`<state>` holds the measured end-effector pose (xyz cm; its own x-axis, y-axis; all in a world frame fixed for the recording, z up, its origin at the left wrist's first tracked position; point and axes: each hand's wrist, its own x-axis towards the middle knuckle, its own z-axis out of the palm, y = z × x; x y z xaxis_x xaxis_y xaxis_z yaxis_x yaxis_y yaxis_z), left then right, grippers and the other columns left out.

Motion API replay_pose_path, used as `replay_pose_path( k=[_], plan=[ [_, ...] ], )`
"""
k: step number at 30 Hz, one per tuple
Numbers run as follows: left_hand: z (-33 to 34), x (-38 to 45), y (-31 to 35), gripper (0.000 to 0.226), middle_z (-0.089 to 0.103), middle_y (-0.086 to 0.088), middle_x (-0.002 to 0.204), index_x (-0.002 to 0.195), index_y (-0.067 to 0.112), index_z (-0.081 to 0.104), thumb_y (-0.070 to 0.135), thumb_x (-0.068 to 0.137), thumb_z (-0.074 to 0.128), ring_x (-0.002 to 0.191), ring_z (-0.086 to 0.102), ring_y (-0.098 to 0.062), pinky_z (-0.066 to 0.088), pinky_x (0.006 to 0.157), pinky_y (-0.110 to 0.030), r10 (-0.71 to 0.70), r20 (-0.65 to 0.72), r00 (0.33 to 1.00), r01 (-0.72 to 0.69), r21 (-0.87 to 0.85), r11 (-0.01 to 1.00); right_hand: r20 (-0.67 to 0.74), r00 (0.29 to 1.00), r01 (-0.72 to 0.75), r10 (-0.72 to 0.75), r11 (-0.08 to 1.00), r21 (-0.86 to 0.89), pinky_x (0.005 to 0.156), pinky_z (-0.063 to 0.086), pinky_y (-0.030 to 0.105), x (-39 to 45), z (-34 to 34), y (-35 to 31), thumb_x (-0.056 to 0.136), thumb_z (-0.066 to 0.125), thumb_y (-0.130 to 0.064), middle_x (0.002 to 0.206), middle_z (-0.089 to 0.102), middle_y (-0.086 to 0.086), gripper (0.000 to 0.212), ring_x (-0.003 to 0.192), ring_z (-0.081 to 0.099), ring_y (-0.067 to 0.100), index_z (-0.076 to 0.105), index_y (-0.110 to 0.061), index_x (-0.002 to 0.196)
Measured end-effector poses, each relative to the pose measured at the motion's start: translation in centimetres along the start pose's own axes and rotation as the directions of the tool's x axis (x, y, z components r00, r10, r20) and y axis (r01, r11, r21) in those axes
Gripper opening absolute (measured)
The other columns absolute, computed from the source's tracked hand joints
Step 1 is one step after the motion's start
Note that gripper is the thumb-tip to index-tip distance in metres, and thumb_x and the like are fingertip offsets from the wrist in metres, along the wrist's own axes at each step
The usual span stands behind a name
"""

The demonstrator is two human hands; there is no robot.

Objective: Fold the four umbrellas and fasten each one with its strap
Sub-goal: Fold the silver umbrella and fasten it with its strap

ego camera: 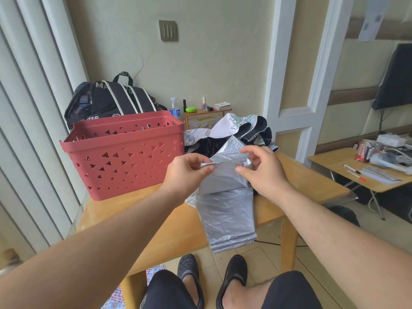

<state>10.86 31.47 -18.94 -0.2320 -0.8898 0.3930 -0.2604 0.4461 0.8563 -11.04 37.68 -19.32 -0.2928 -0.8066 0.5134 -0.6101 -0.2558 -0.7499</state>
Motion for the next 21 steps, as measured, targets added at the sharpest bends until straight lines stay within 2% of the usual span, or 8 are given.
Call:
replay_pose_path(
  k=[1, 3, 6, 10, 13, 17, 21],
  plan=[
    [0.0, 0.0, 0.0, 0.009, 0.065, 0.000, 0.072, 0.084, 0.036, 0.078, 0.033, 0.084, 0.087, 0.064, 0.054, -0.010, 0.047, 0.065, -0.031, 0.011, -0.007, 1.000, -0.011, -0.006, 1.000, 0.019, 0.999, 0.052, -0.051, 0.997, -0.055, 0.079, 0.039, 0.004, 0.1, -0.2, -0.3, 0.080, 0.087, -0.014, 0.108, 0.056, -0.009, 0.030, 0.089, 0.054, 0.001, 0.074, -0.031, 0.101],
    [-0.2, 0.0, 0.1, 0.011, 0.062, 0.007, 0.080, 0.083, 0.040, 0.078, 0.034, 0.083, 0.087, 0.069, 0.054, -0.010, 0.047, 0.070, -0.030, 0.039, -0.024, 0.999, -0.039, 0.002, 0.999, 0.045, 0.995, 0.096, -0.090, 0.986, -0.140, 0.081, 0.034, 0.003, 0.3, -0.8, -0.8, 0.080, 0.088, -0.017, 0.105, 0.059, -0.012, 0.020, 0.093, 0.055, 0.004, 0.075, -0.031, 0.086],
    [-0.5, -0.2, -0.1, 0.016, 0.064, 0.009, 0.104, 0.082, 0.044, 0.077, 0.032, 0.082, 0.088, 0.086, 0.060, -0.009, 0.054, 0.086, -0.032, 0.072, -0.014, 0.997, -0.072, 0.036, 0.997, 0.044, 0.996, 0.089, -0.084, 0.988, -0.126, 0.081, 0.040, 0.017, 0.5, -1.2, -0.5, 0.078, 0.089, -0.015, 0.099, 0.062, -0.013, 0.029, 0.093, 0.058, 0.008, 0.069, -0.035, 0.074],
    [-0.4, -0.1, -0.5, 0.021, 0.065, 0.011, 0.095, 0.080, 0.046, 0.075, 0.029, 0.084, 0.086, 0.086, 0.060, -0.009, 0.056, 0.090, -0.041, 0.073, -0.028, 0.997, -0.071, 0.082, 0.994, 0.039, 0.999, -0.027, 0.028, 0.999, -0.030, 0.071, 0.046, 0.022, 0.3, -1.2, -0.2, 0.075, 0.092, -0.019, 0.091, 0.061, -0.007, 0.034, 0.077, 0.056, 0.007, 0.065, -0.034, 0.089],
    [-0.4, -0.1, -0.7, 0.018, 0.067, 0.011, 0.086, 0.081, 0.044, 0.075, 0.030, 0.084, 0.087, 0.085, 0.061, -0.011, 0.057, 0.087, -0.041, 0.046, -0.014, 0.999, -0.045, 0.066, 0.997, 0.087, 0.990, -0.116, 0.111, 0.992, 0.053, 0.071, 0.051, 0.023, 0.4, -1.1, 0.1, 0.076, 0.091, -0.013, 0.083, 0.064, -0.005, 0.034, 0.067, 0.057, 0.005, 0.068, -0.031, 0.095],
    [-0.6, 0.0, -1.0, 0.016, 0.070, 0.010, 0.089, 0.081, 0.044, 0.076, 0.034, 0.083, 0.088, 0.088, 0.063, -0.012, 0.057, 0.086, -0.039, 0.019, -0.031, 0.999, -0.017, 0.071, 0.997, 0.106, 0.970, -0.239, 0.218, 0.931, 0.275, 0.075, 0.054, 0.028, 0.4, -1.0, 0.3, 0.081, 0.084, 0.003, 0.089, 0.071, 0.006, 0.037, 0.075, 0.064, 0.011, 0.069, -0.024, 0.100],
    [-0.4, -0.1, -1.1, 0.012, 0.071, 0.011, 0.091, 0.082, 0.041, 0.077, 0.036, 0.082, 0.088, 0.088, 0.065, -0.011, 0.056, 0.086, -0.036, 0.014, -0.027, 1.000, -0.012, 0.068, 0.998, 0.077, 0.954, -0.297, 0.289, 0.886, 0.356, 0.071, 0.052, 0.027, 0.2, -0.7, 0.7, 0.087, 0.077, 0.005, 0.096, 0.073, 0.009, 0.037, 0.080, 0.066, 0.016, 0.068, -0.019, 0.114]
  ],
)
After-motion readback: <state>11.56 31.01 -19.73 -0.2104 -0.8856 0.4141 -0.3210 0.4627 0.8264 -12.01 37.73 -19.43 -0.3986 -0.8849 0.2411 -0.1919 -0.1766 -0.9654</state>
